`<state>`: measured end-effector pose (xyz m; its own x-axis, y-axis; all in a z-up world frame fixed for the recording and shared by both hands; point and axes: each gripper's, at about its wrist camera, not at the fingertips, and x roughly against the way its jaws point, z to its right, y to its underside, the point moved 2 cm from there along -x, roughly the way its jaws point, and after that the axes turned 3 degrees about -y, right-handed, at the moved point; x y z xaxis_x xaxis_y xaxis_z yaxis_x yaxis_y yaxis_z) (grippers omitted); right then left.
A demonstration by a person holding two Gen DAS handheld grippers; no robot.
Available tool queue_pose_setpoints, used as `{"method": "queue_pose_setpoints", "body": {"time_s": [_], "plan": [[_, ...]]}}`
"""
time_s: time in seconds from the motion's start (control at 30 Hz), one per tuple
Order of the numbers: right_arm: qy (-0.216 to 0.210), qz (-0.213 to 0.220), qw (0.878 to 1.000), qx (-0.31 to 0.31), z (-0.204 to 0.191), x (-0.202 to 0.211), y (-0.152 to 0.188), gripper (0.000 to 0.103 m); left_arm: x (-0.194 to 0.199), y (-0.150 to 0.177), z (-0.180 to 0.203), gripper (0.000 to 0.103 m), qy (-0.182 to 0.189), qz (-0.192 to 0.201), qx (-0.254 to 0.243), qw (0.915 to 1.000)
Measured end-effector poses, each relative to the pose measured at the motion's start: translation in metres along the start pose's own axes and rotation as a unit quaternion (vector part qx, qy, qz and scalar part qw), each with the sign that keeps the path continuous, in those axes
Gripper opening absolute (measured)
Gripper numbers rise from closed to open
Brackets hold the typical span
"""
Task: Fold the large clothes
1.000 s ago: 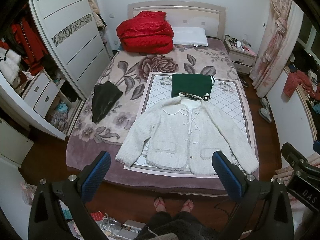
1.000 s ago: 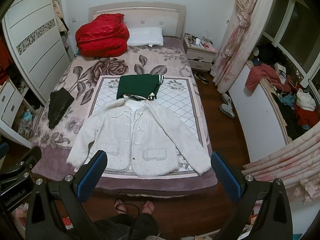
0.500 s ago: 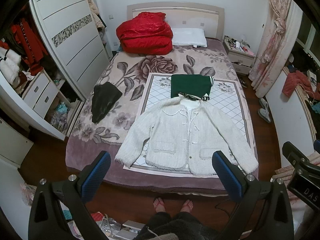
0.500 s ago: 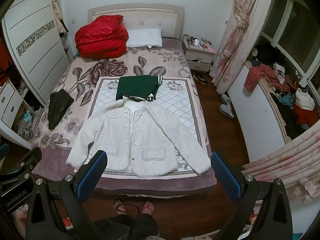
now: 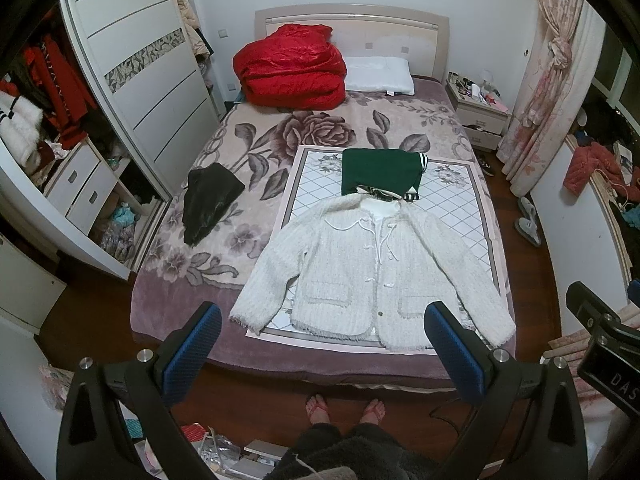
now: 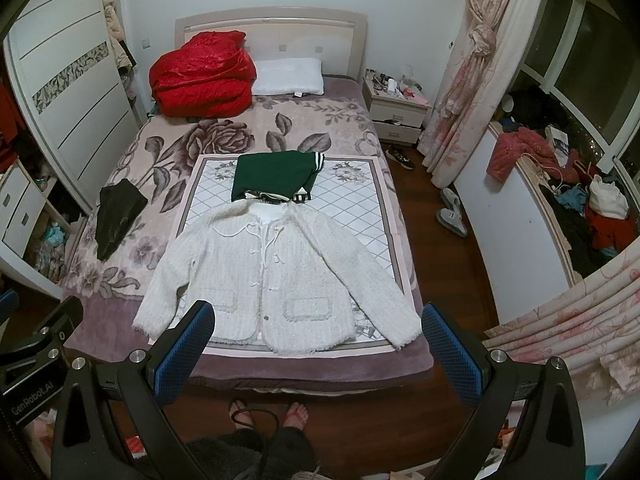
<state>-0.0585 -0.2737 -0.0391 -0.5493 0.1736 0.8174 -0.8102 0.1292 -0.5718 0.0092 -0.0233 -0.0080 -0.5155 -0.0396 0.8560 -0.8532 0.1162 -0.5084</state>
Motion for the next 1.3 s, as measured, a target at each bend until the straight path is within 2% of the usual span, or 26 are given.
{"method": "queue_pose_setpoints", "body": {"time_s": [0.77,0.9,1.03,1.17,1.3], "plan": [[0.001,0.001,1.000,0.001,0.003,0.000,-0.001,0.103,0.002,-0.002,0.010,0.103,0.001,0.001,0.000,1.0000],[0.002,0.000,1.000,0.000,0.012,0.002,-0.003,0.103,0.001,0.000,0.008,0.103,0.001,0.002,0.001,1.0000],[0.003,-0.004,1.000,-0.011,0.027,0.000,-0.006,0.103,-0.003,-0.012,0.024,0.103,-0.001,0.010,-0.004,0.9999],[-0.016,0.012,0.999,-0.038,0.044,-0.034,-0.001,0.103,-0.032,-0.025,0.039,0.103,-0.024,0.047,-0.017,0.9985],[-0.027,-0.030,0.993,-0.111,0.076,-0.115,0.019,0.103,-0.091,-0.032,0.045,0.103,-0.030,0.061,-0.030,0.9972]]}}
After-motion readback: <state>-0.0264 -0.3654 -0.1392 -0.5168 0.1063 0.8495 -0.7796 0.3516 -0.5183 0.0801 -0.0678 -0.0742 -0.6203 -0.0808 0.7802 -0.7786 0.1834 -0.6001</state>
